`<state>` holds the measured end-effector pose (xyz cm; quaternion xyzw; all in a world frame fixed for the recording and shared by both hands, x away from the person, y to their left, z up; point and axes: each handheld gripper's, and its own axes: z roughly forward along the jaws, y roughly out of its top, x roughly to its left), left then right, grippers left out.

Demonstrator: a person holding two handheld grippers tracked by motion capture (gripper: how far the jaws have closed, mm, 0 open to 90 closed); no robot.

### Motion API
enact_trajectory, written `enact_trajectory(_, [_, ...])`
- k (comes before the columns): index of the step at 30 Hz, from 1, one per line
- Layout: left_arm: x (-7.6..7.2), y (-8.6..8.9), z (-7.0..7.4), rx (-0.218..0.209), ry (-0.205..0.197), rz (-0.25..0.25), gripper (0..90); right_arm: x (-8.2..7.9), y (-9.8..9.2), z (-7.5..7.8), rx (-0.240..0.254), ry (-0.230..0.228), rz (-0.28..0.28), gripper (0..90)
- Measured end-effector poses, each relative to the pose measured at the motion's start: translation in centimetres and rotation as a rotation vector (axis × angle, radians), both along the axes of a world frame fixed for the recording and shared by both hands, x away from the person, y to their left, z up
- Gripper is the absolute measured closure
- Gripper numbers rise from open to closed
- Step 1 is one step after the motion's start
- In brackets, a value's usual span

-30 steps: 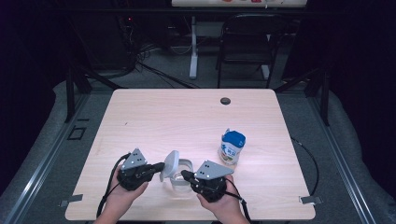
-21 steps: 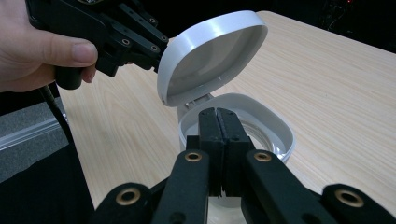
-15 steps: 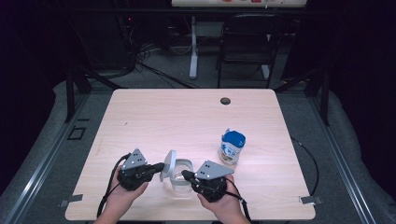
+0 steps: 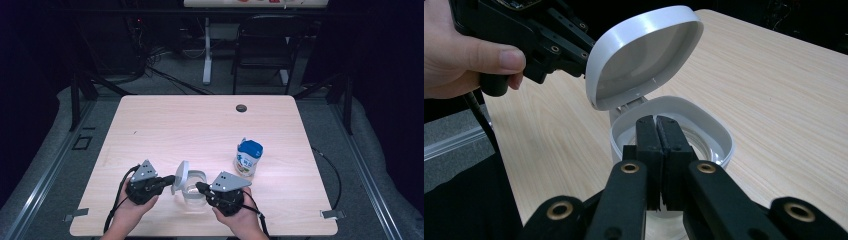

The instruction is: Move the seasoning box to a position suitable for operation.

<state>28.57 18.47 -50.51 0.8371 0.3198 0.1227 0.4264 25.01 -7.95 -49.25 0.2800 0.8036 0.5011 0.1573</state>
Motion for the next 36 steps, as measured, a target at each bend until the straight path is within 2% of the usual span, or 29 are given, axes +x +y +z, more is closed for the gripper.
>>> enact_trajectory(2, [-0.01,-0.04,-0.14,-0.008,-0.005,0.004,90.0,0.01,-0.01,-0.02,0.003,0.000,0.000,89.4])
enact_trajectory(15, [-0.10,0.10,-0.22,0.014,0.005,-0.006,90.0,0.04,-0.09,-0.02,-0.002,-0.002,-0.002,89.4])
enact_trajectory(22, [-0.11,0.07,-0.37,0.012,0.005,-0.004,90.0,0.09,-0.02,-0.07,0.000,-0.001,-0.001,89.3])
enact_trajectory(23, [-0.11,0.11,-0.38,0.024,0.013,-0.007,90.0,0.10,-0.01,-0.07,-0.002,0.000,0.000,89.3])
enact_trajectory(36, [-0.10,0.00,-0.65,0.026,0.013,-0.007,90.0,0.14,0.05,-0.01,-0.004,-0.004,0.000,89.3])
